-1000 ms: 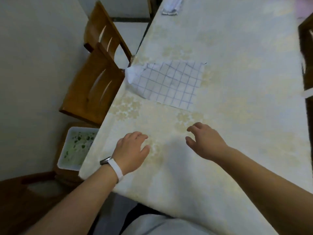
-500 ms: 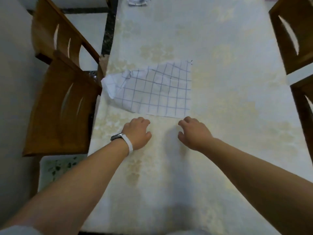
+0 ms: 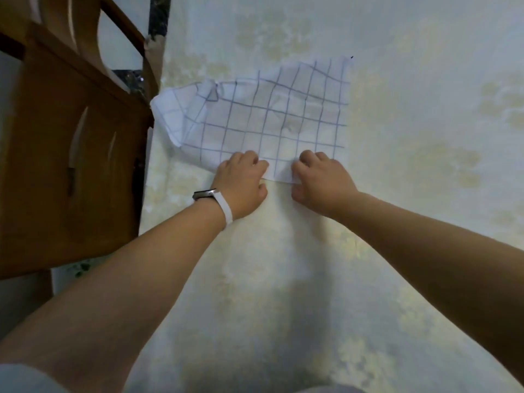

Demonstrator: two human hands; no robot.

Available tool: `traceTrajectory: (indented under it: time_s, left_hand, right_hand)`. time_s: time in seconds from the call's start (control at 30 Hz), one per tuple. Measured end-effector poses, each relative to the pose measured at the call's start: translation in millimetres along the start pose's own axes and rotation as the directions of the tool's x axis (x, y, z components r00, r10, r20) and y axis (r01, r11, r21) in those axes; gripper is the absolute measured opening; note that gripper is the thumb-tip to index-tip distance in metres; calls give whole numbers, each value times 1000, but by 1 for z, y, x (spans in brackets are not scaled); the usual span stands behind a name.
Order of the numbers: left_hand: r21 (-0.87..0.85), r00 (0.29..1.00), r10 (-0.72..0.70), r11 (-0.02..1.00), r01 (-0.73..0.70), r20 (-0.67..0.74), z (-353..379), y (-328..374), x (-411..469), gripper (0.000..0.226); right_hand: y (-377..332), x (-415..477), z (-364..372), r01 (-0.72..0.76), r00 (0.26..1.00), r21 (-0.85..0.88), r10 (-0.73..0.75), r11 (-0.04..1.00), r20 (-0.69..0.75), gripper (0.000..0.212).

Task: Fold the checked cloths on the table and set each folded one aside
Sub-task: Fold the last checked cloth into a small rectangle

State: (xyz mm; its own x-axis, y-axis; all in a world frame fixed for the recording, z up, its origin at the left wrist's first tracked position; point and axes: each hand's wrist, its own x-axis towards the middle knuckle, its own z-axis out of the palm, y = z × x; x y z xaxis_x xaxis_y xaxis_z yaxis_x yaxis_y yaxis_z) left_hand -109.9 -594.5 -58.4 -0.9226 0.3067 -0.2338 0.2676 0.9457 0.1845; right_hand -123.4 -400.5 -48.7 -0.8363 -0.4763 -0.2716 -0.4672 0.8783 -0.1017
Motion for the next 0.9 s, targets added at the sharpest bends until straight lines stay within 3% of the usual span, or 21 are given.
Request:
traceTrajectory:
  time_s: [0.27, 0.53, 0.7, 0.9]
  left_hand:
    - [22, 994, 49, 999, -47, -93, 7, -6, 10, 35]
    - [48, 985, 58, 998, -51, -162, 6, -5, 5, 20]
    - [54, 979, 87, 995, -78, -185, 4, -9, -15, 29]
    - [108, 982, 86, 992, -68, -170, -3, -12, -54, 19]
  right_hand:
    - [10, 11, 8, 165, 976, -19, -166, 986, -138, 13]
    - [9, -4, 5, 119, 964, 44, -105, 992, -243, 12]
    - [10, -40, -4, 127, 960, 68, -105, 990, -261, 9]
    - [8, -95, -16, 122, 951, 71, -96, 990, -292, 6]
